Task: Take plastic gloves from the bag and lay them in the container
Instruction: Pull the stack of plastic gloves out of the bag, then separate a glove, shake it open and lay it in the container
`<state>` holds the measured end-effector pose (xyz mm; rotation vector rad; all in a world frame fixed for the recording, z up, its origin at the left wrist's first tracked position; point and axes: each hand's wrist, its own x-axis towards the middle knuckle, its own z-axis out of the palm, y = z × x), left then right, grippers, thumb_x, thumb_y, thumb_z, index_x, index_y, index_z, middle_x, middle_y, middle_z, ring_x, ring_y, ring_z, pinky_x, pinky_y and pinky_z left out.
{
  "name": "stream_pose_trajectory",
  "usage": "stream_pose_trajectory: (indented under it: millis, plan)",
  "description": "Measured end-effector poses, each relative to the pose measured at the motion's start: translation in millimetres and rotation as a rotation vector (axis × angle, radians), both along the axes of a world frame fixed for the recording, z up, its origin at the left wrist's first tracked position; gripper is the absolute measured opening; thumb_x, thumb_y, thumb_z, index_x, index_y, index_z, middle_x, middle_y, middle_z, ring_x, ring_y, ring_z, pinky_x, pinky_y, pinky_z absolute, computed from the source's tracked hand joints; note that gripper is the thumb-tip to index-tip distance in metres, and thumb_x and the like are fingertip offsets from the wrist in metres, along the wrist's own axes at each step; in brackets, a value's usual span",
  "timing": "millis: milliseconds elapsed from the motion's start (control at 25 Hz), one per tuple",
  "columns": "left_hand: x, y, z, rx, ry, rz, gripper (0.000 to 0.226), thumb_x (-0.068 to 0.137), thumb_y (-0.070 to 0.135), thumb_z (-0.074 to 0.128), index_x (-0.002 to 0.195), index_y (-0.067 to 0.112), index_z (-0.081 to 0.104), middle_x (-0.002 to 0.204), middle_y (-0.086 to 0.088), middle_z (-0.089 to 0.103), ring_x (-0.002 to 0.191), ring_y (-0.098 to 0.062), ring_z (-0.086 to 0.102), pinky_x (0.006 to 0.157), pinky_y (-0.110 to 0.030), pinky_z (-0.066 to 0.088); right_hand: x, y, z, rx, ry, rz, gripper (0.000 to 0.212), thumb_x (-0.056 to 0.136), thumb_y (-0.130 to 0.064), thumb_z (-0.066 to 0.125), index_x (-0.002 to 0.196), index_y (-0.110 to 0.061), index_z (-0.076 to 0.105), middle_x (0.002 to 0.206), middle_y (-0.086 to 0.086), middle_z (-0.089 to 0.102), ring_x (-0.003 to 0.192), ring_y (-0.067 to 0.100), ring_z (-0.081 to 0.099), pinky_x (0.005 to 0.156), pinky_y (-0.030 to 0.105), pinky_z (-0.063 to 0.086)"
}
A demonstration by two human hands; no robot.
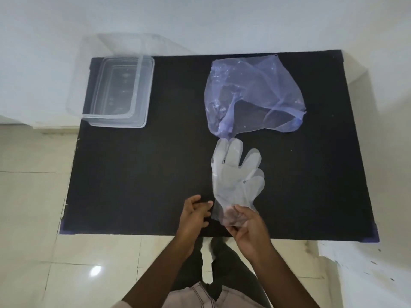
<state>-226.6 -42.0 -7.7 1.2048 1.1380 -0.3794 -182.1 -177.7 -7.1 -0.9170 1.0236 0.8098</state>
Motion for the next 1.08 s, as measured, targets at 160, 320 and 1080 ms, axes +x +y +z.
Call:
stream_pose_trajectory:
  millis: [160,320,1080]
  plan:
    - [-12.7,11.8,5.6,-0.166,0.104,-0.033,0.035,0.092,0.043,0.051,0.113,0.017,0.063,0.105,-0.007,0.072,0.097,-0.028,0.067,0.082,-0.041,0.048,-13.7,25.1,1.5,0.078,0.001,0.043,0.019,0.092,-0.007,0.054,0.11,-0.005,0.058,0.094,0.018,0.065,0.086,0.03,0.064,0.076,0.04,0.051]
    - [-17.0,25.9,2.4,-0.388,0.162,0.012,0.058,0.089,0.063,0.039,0.112,0.015,0.062,0.108,-0.012,0.071,0.099,-0.03,0.066,0.082,-0.04,0.051,-19.6,39.8,2.7,0.13,-0.075,0.06,0.041,0.09,-0.009,0.053,0.131,-0.006,0.05,0.108,0.02,0.064,0.095,0.034,0.062,0.084,0.044,0.052]
    - [-8.9,86.9,-21.4,0.558,-0.131,-0.013,0.041,0.085,0.018,0.065,0.122,0.017,0.047,0.12,-0.003,0.055,0.1,-0.016,0.058,0.083,-0.029,0.052,5.3,69.7,-14.4,-0.299,-0.2,0.328,0.024,0.091,-0.026,0.061,0.102,-0.006,0.069,0.092,0.01,0.075,0.08,0.022,0.07,0.072,0.036,0.056]
